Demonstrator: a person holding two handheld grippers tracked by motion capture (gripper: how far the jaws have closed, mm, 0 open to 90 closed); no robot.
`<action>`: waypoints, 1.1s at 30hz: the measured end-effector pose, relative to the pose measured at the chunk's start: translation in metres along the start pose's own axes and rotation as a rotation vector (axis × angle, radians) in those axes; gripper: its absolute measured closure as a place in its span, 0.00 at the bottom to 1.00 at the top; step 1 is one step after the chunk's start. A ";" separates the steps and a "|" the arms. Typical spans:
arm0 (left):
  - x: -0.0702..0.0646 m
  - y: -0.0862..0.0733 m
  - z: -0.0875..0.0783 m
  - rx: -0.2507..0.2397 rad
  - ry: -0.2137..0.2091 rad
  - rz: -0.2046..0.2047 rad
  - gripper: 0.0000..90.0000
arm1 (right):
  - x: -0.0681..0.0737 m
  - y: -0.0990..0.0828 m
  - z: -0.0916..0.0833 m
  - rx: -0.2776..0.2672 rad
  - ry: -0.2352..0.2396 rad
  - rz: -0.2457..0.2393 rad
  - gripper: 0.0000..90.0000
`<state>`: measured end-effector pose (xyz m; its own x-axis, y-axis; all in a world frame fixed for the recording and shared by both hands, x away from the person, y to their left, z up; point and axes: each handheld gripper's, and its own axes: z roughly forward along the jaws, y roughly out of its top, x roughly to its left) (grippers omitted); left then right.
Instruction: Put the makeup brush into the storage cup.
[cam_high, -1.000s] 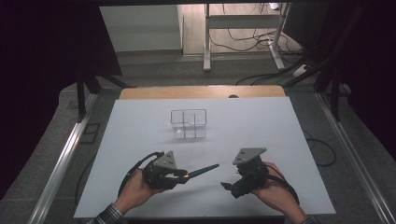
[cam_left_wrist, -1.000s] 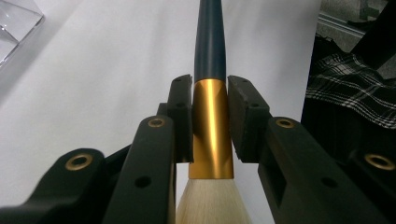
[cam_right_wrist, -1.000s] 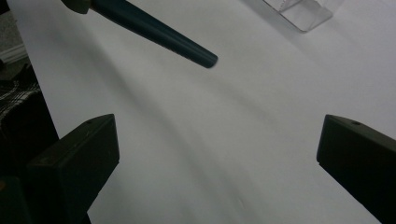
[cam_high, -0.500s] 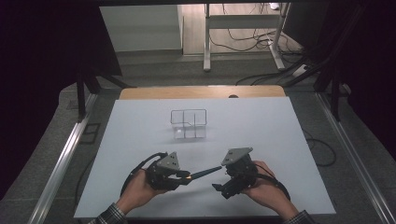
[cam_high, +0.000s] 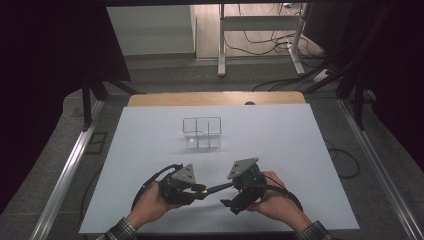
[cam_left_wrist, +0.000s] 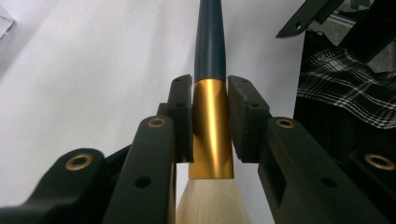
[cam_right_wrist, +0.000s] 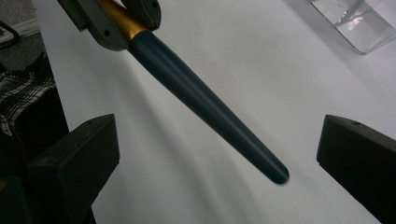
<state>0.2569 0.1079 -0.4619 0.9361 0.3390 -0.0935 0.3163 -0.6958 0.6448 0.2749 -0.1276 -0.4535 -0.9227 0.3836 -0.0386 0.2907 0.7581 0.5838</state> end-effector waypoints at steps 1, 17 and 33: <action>-0.001 0.000 0.000 -0.003 0.000 -0.007 0.81 | 0.000 0.001 0.001 0.003 0.004 -0.004 0.00; -0.002 0.001 0.001 0.000 -0.008 0.002 0.81 | 0.006 0.010 0.013 0.035 0.014 -0.072 0.15; -0.003 0.003 0.004 0.018 -0.019 0.004 0.81 | 0.012 0.015 0.020 0.064 0.024 -0.164 0.37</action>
<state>0.2559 0.1028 -0.4630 0.9402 0.3239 -0.1052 0.3148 -0.7089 0.6312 0.2732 -0.1009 -0.4616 -0.9646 0.2398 -0.1095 0.1505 0.8419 0.5182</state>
